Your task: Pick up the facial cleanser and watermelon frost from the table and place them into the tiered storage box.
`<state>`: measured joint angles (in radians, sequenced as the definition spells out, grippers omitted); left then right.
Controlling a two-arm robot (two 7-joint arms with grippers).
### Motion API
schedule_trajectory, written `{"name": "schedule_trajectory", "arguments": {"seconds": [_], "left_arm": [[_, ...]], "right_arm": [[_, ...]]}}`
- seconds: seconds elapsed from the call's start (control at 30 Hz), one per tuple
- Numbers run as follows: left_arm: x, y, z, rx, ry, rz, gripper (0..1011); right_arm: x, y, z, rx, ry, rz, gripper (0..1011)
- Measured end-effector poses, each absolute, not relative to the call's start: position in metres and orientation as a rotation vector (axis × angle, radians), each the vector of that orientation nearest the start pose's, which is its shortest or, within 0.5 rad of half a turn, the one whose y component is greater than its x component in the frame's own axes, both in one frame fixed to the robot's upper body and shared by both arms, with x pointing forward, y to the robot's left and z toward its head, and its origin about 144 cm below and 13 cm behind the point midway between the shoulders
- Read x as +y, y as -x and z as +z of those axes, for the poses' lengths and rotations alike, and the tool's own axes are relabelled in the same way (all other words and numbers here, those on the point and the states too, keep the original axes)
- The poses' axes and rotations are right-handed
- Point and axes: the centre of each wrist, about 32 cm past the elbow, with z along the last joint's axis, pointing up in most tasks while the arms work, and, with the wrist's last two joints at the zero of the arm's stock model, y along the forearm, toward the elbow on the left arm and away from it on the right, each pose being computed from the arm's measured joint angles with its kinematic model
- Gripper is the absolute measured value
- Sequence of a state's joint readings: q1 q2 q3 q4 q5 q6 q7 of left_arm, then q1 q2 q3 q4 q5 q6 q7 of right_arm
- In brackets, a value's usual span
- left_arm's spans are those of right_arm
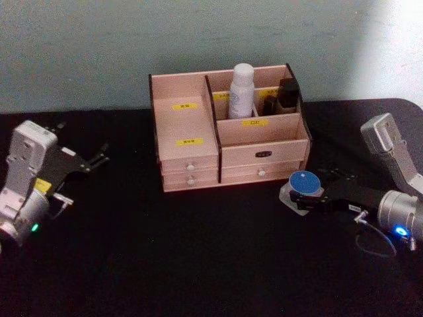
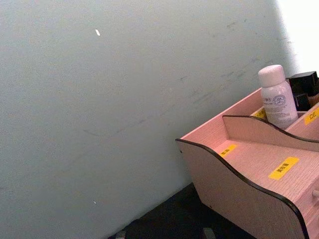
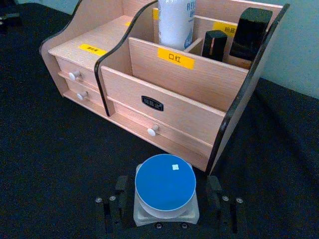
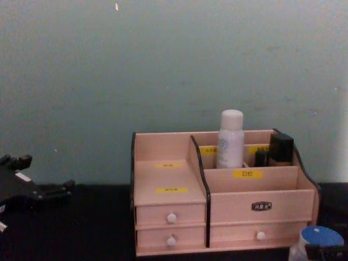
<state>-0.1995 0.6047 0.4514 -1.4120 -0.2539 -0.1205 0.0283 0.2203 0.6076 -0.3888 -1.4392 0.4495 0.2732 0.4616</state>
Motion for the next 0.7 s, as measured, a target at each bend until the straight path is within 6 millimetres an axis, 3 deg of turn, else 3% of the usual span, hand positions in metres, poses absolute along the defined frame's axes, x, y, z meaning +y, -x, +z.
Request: {"name": "schedule_trajectory", "arguments": {"seconds": [0.7], "left_arm": [[0.3097,-0.4886,1.1398,-0.285,-0.304,1.248,1001]], "right_arm": [[-0.3215,-0.5008,1.1603,0.193,0.422,-0.870,1000]]}}
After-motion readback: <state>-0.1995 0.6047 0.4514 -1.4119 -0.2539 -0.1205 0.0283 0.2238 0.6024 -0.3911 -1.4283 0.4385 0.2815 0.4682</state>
